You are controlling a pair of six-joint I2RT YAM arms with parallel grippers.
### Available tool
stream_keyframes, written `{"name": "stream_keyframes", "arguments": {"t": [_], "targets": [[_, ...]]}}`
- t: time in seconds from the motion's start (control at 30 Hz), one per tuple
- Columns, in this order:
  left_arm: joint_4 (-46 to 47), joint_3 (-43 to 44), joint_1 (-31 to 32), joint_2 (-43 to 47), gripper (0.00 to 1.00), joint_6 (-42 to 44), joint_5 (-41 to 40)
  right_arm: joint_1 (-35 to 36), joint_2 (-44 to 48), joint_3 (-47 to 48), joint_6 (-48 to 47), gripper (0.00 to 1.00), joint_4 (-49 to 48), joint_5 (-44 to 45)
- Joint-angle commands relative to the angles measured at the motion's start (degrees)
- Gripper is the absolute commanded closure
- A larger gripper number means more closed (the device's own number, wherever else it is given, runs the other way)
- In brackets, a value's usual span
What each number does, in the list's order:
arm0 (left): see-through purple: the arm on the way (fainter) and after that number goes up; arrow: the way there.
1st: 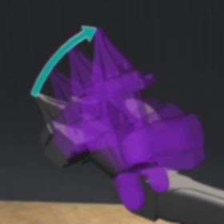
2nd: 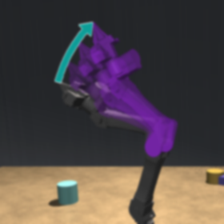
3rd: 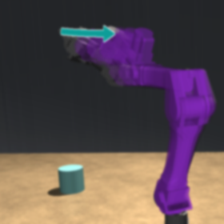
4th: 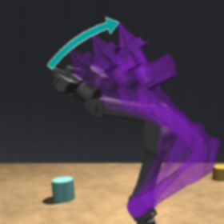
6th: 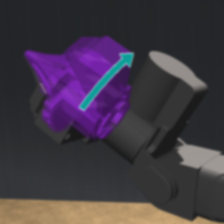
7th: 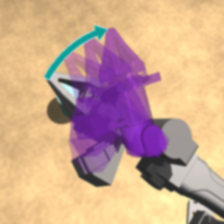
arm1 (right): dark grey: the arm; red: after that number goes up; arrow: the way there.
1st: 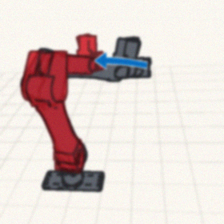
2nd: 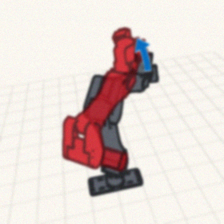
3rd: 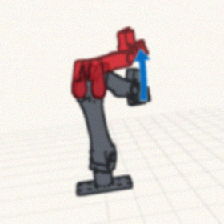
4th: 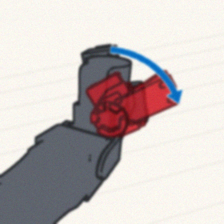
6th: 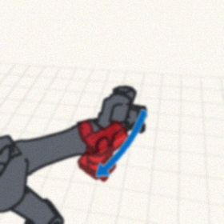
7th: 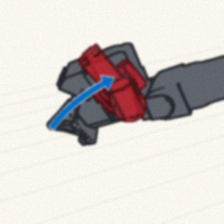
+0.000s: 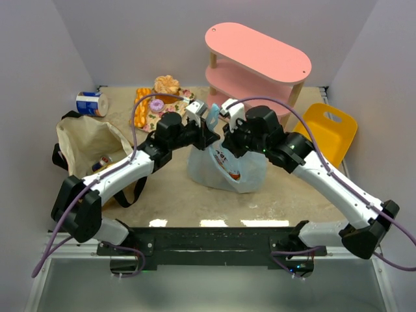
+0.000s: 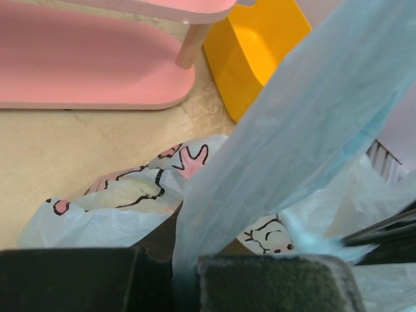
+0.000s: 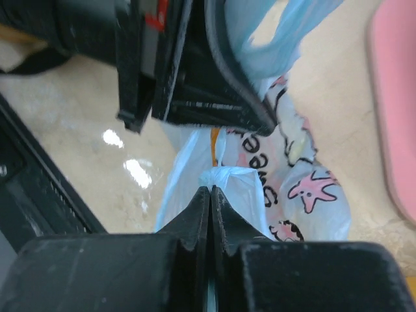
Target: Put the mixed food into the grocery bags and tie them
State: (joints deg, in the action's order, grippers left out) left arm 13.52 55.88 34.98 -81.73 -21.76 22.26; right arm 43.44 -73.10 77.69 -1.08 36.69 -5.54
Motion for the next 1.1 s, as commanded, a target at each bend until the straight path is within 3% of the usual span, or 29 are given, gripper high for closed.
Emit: {"name": "stream_keyframes", "arguments": {"t": [0.0, 0.17, 0.37, 0.5, 0.73, 0.8, 1.07], "targets": [[-8.15, 6.96, -0.62, -2.02, 1.00, 6.11, -4.24, 0.07, 7.26, 7.91, 5.56, 1.00, -4.16, 13.25], [-10.70, 6.35, -1.23, -2.46, 1.00, 8.31, -9.07, -0.02, 15.17, 4.15, 9.95, 1.00, -9.43, 29.76], [-12.38, 5.30, -2.29, -2.73, 1.00, 9.80, -11.36, -0.02, 24.23, -6.58, 13.21, 1.00, -14.71, 36.21], [-8.87, 3.01, -2.29, -2.12, 1.00, 10.07, -7.15, 0.07, 24.24, -8.96, 9.97, 1.00, -17.17, 28.50], [-3.60, 1.78, -2.02, 0.08, 1.00, 12.08, 4.26, 0.07, 18.44, -7.65, 1.44, 1.00, -19.28, 4.00], [-3.32, 2.30, -1.85, 0.00, 1.00, 12.62, 9.45, 0.06, 15.81, -6.50, 1.43, 1.00, -19.72, 1.25], [-11.66, 7.75, -0.10, -2.02, 1.00, 17.71, 15.70, 0.06, 9.38, -4.30, -0.50, 1.00, -23.06, -5.62]]}}
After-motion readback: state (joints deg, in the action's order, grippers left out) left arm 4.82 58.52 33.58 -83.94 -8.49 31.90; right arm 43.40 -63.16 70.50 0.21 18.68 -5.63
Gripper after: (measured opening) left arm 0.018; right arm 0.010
